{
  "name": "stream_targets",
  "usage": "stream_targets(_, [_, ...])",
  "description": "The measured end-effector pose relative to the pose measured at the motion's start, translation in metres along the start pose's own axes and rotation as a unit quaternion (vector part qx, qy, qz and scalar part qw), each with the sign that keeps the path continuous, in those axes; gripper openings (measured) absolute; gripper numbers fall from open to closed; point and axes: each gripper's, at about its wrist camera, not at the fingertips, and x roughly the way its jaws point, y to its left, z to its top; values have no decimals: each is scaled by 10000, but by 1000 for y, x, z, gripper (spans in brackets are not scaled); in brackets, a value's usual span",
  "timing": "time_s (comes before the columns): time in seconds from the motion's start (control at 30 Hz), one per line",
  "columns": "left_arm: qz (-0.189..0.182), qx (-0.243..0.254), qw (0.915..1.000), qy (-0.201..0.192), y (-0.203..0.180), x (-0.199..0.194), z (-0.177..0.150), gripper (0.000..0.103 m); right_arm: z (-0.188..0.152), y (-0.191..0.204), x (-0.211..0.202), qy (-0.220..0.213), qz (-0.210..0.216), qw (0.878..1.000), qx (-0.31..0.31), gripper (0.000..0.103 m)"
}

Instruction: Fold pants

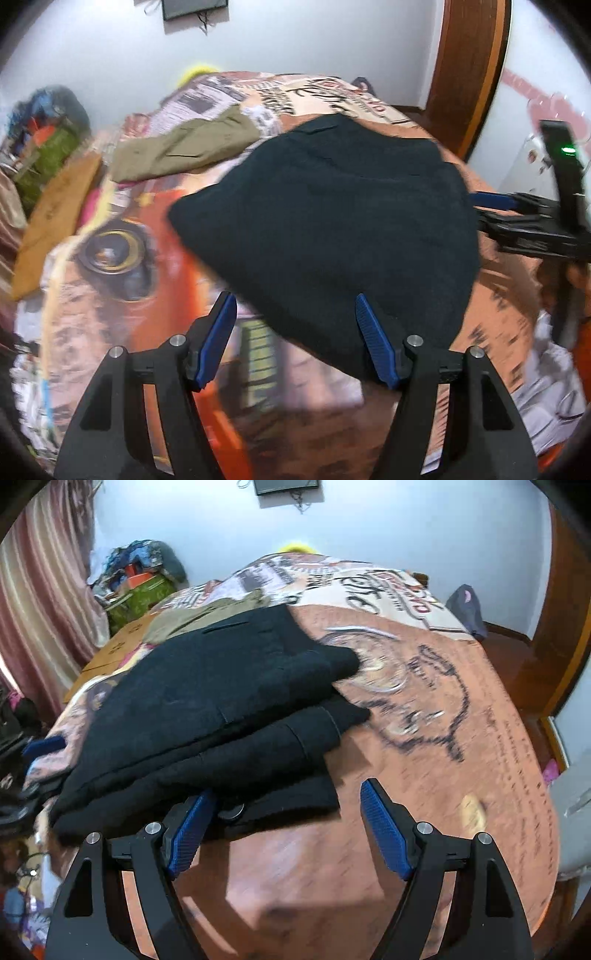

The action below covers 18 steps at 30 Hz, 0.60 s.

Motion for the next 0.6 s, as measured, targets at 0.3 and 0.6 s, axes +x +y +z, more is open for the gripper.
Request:
stream_targets(0.3, [-269, -515, 9982, -136, -28, 11, 26, 67, 30, -23, 4, -58, -467, 9987, -196, 71])
stream_targets(0.6, [238, -1156, 9921, -416, 63, -12, 49, 67, 21, 1, -47, -399, -50, 9991, -99, 72])
